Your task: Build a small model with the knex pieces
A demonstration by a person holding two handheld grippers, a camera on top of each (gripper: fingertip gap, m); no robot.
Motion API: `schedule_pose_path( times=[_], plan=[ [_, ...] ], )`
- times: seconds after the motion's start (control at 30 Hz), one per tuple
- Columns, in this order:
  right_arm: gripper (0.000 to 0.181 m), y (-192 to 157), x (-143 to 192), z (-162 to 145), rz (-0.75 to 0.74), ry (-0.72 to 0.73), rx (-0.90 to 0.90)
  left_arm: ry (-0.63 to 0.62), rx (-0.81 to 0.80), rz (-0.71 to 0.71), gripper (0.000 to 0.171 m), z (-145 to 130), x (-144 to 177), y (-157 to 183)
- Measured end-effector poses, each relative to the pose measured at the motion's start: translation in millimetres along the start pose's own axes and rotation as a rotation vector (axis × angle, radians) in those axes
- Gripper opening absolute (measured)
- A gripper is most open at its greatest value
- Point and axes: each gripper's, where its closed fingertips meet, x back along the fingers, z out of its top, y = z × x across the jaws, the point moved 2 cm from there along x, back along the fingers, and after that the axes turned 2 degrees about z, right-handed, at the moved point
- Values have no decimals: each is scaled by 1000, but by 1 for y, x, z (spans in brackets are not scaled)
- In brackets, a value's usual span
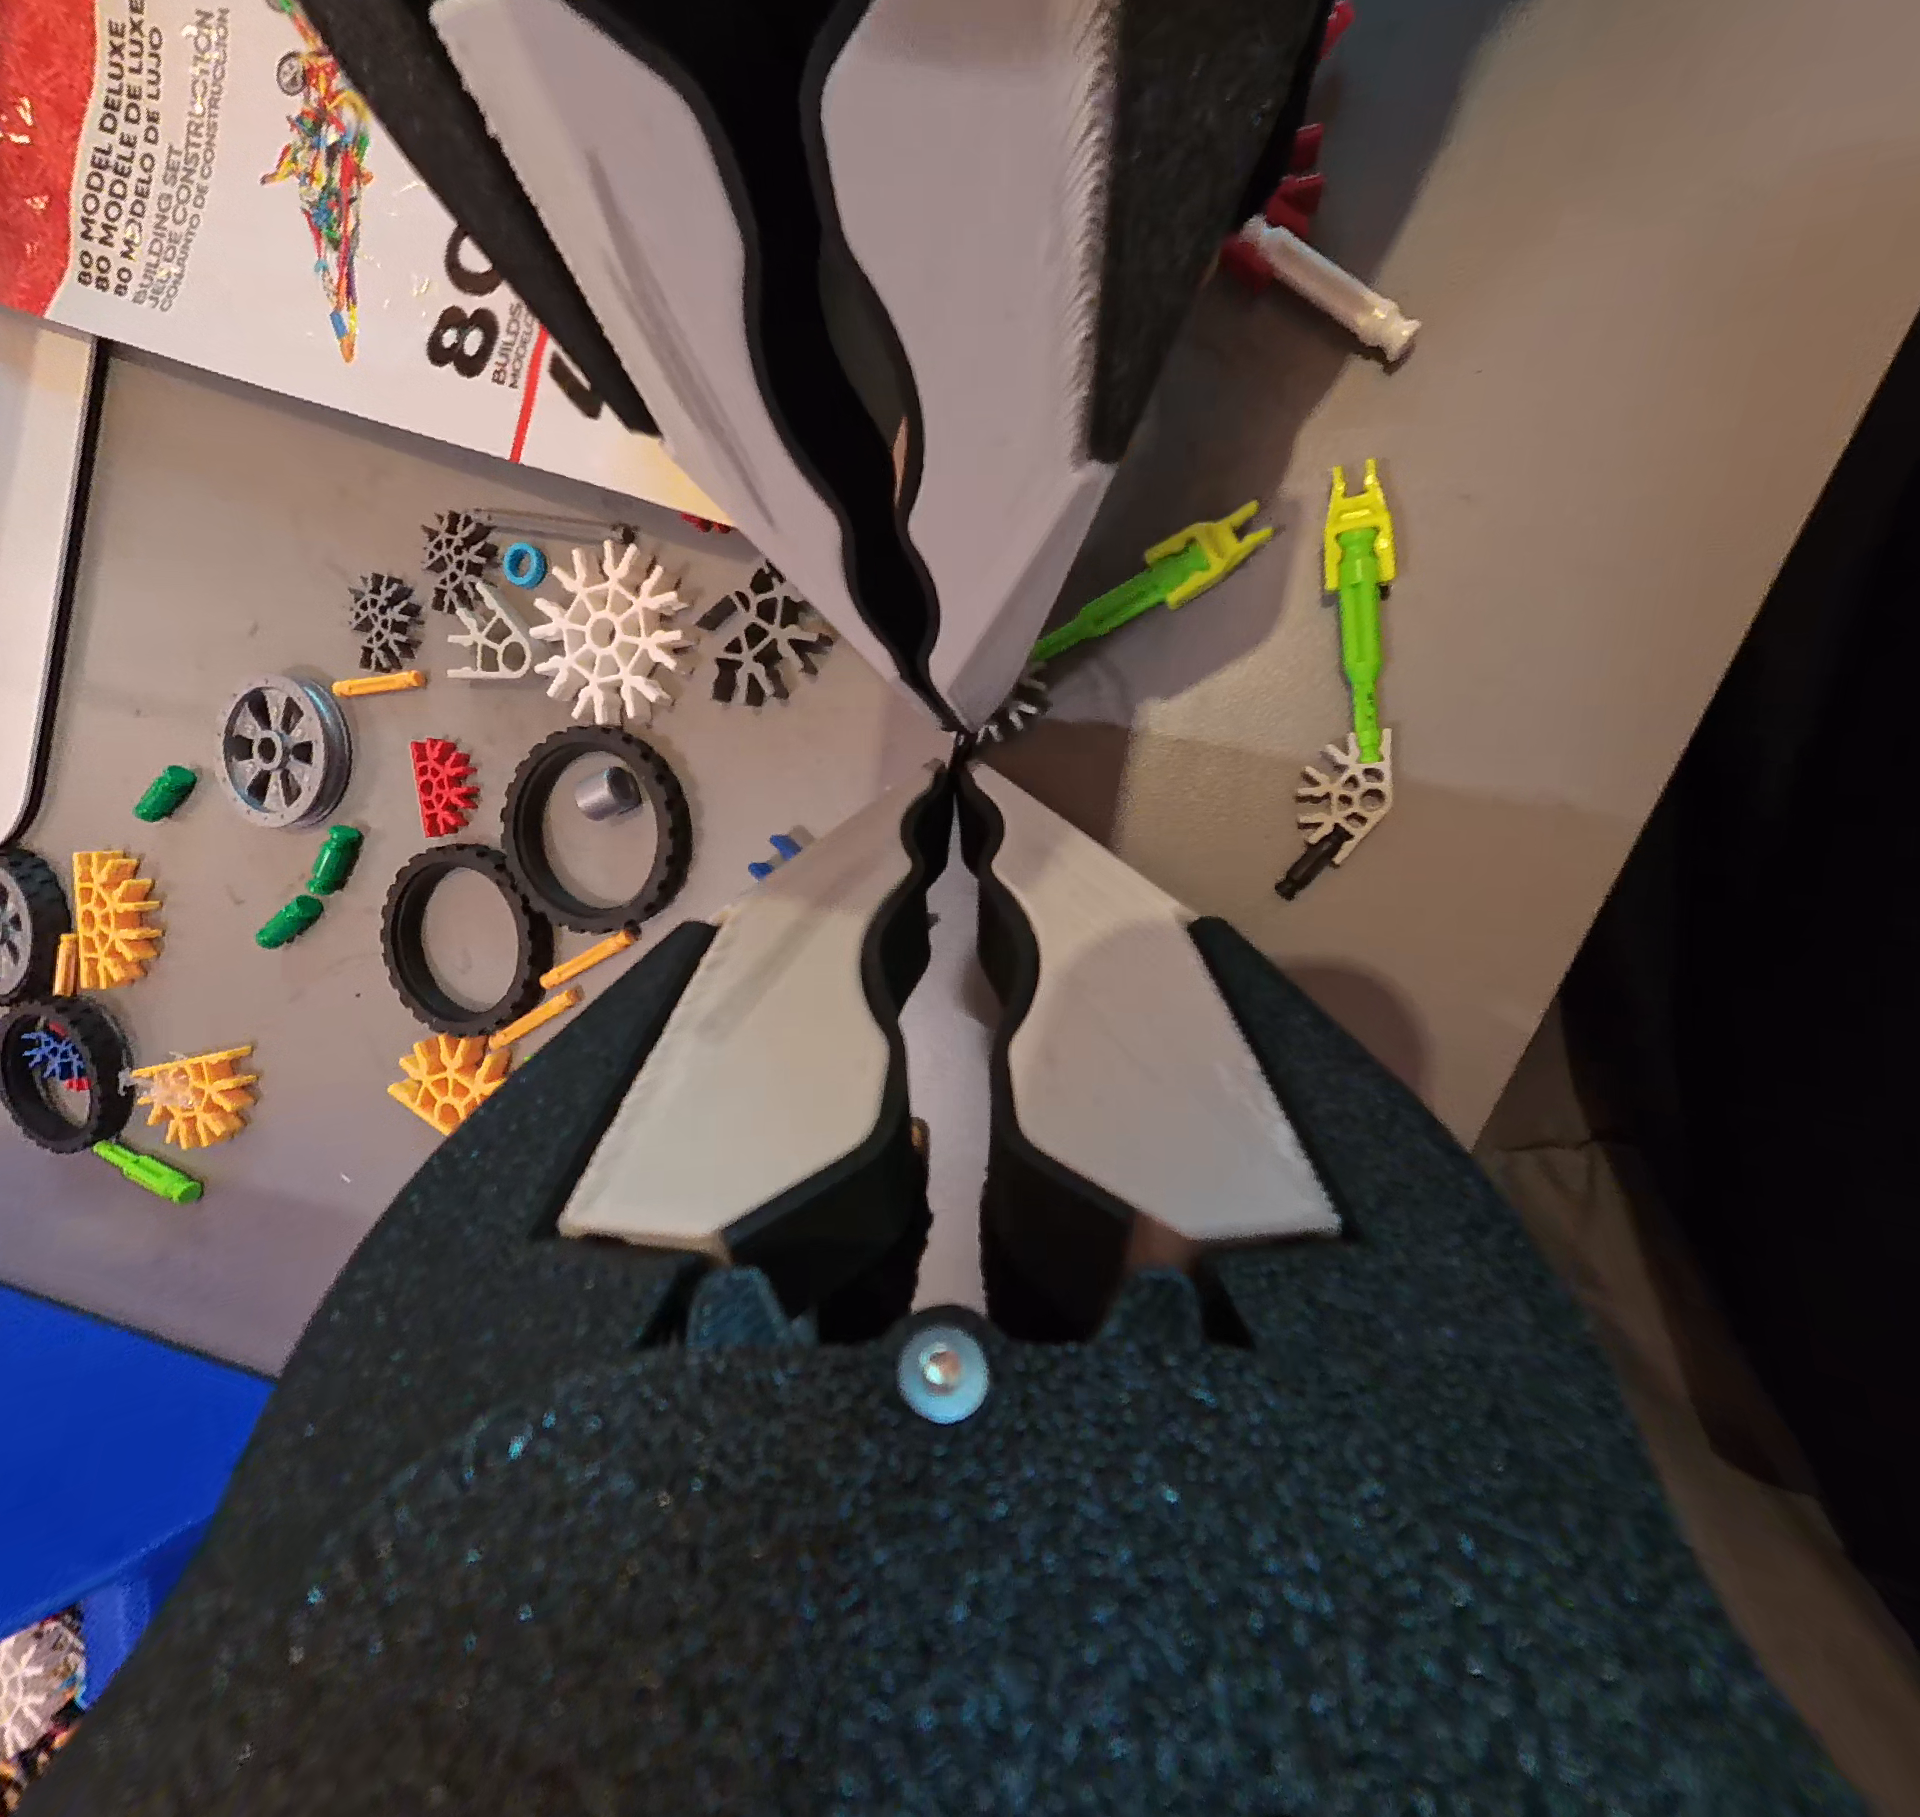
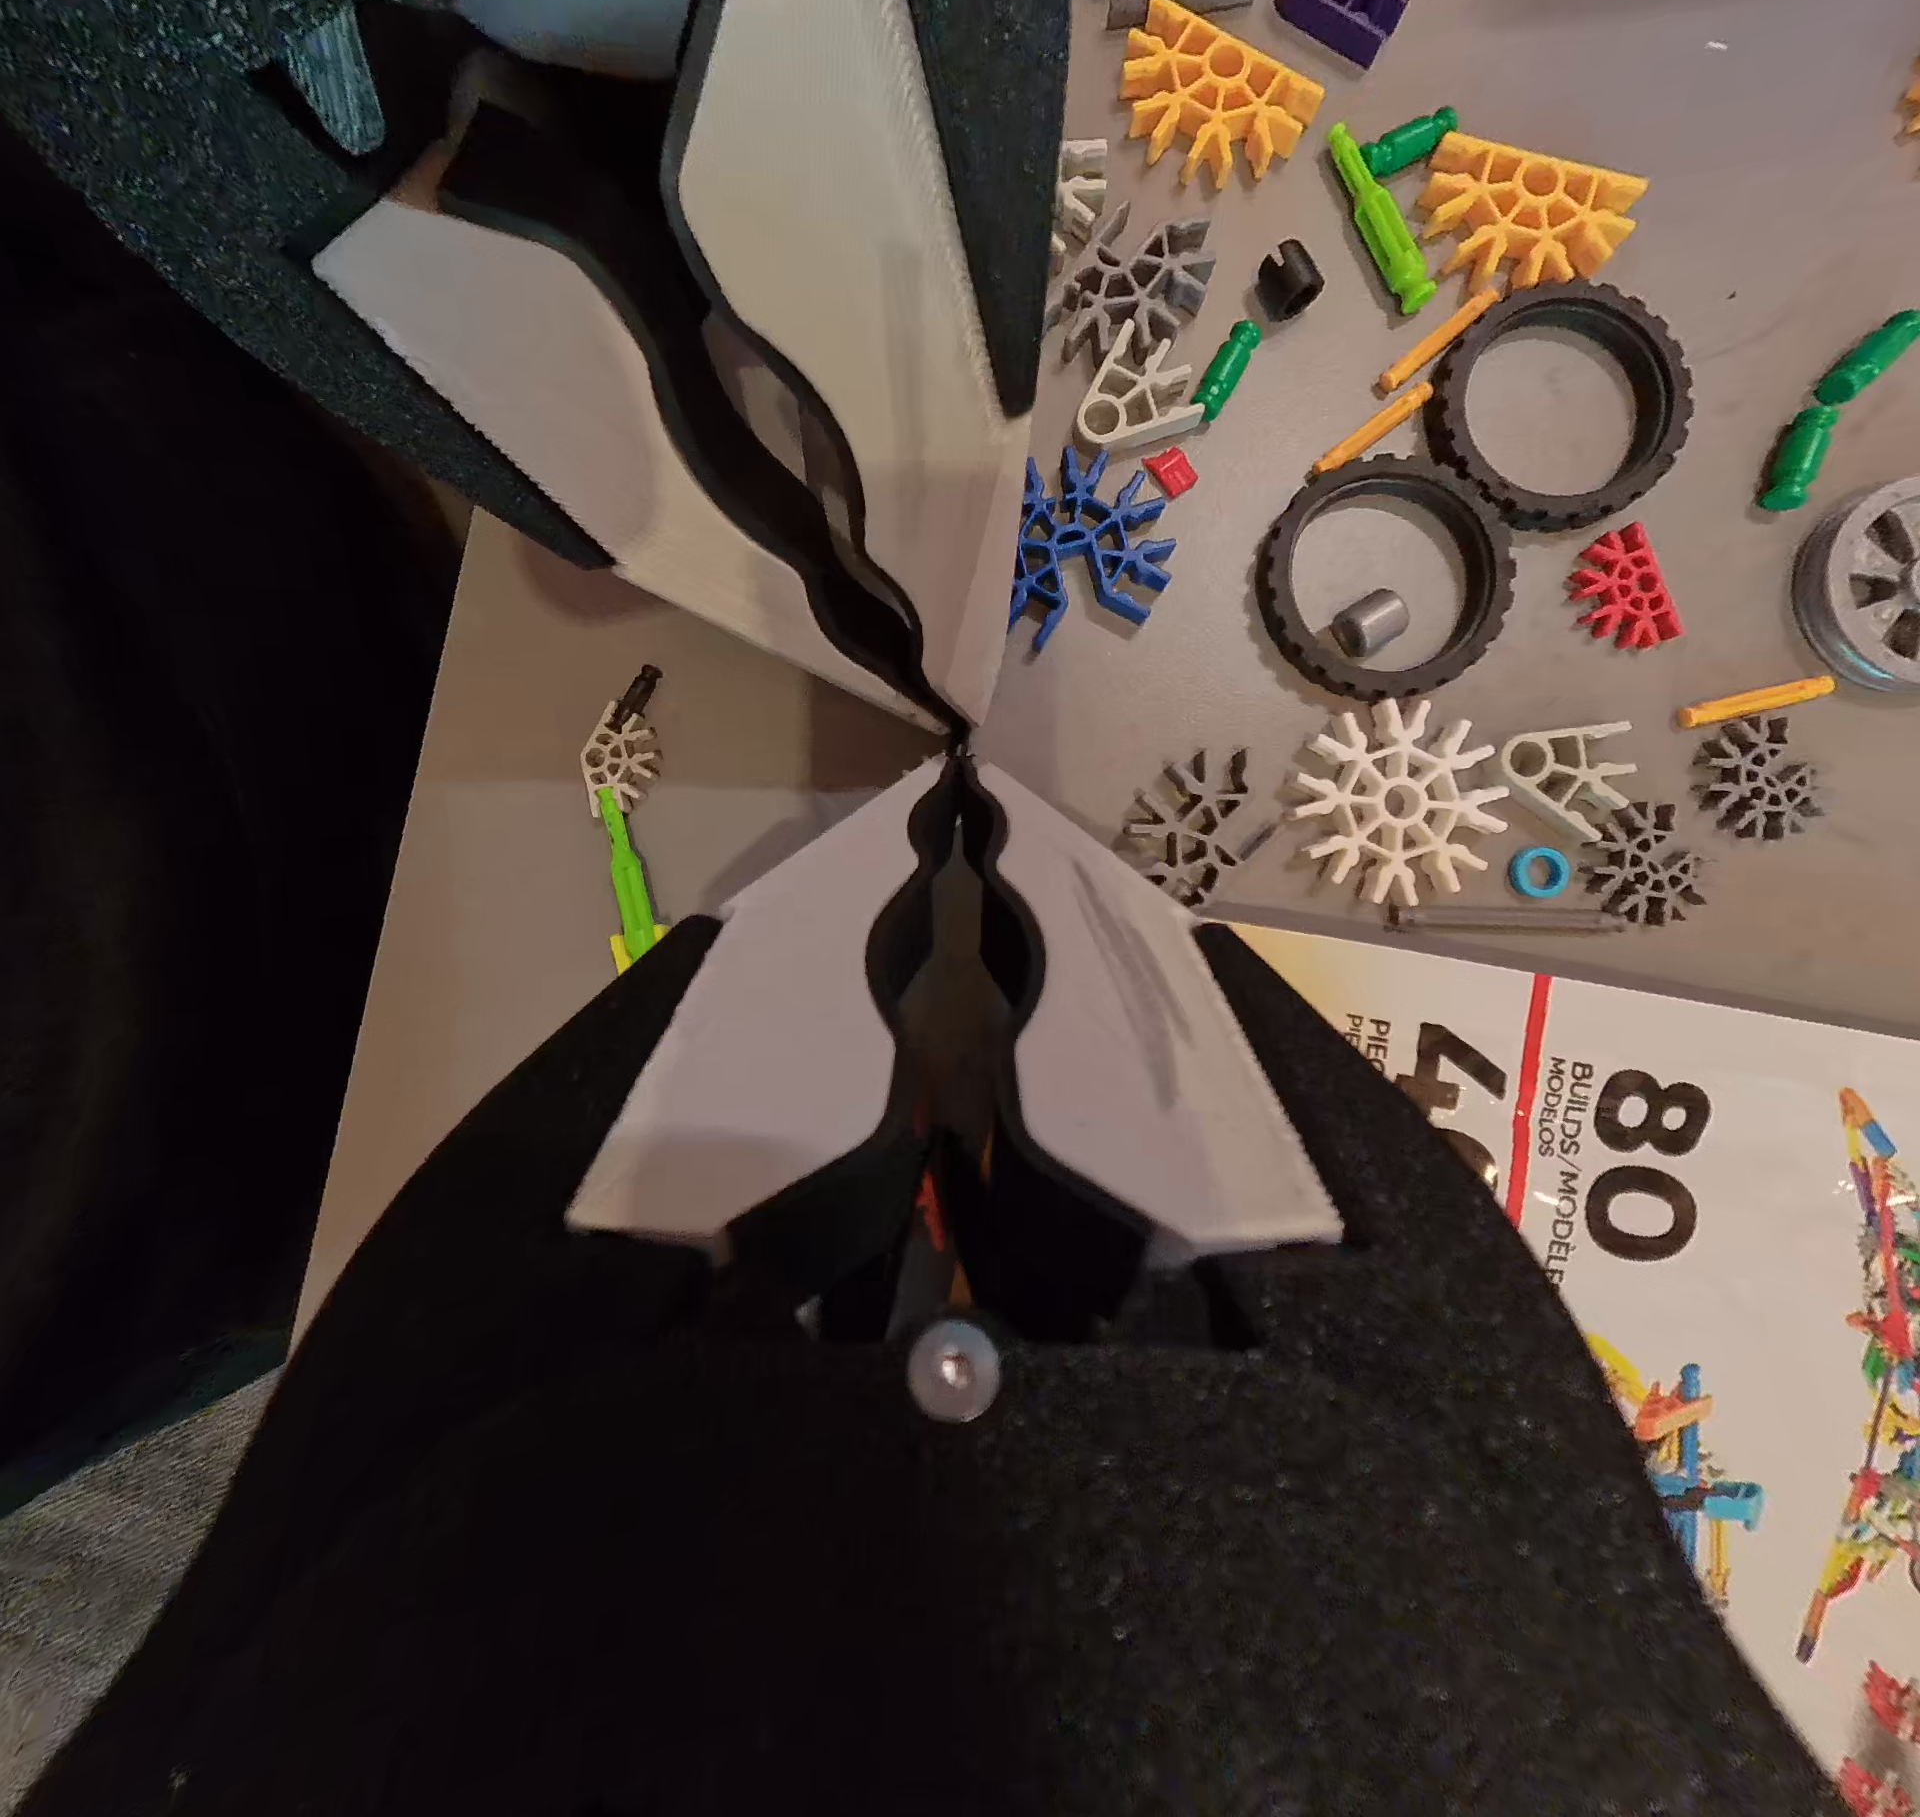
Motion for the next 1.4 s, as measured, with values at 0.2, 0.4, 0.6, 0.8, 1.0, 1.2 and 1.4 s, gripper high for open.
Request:
schedule_pose_path(
  times=[0.2,0.4,0.6,0.8,1.0,1.2,1.4],
  plan=[
    [0,3,0,2,65,2,-55,6,-1,8,0,-1,0,-1],
    [0,8,8,7,61,54,-78,14,-7,6,0,-1,0,-1],
    [0,5,0,4,67,28,-67,10,-15,4,0,0,-1,-2],
    [0,8,0,3,45,15,-64,10,-18,2,0,0,-1,-1],
    [0,7,2,5,45,31,-53,7,-22,3,0,0,-1,-1],
    [0,5,1,3,52,13,-46,3,-25,4,0,0,-1,-2],
    [0,5,1,2,50,-6,-51,-3,-27,2,0,0,-1,-2]
  ],
)
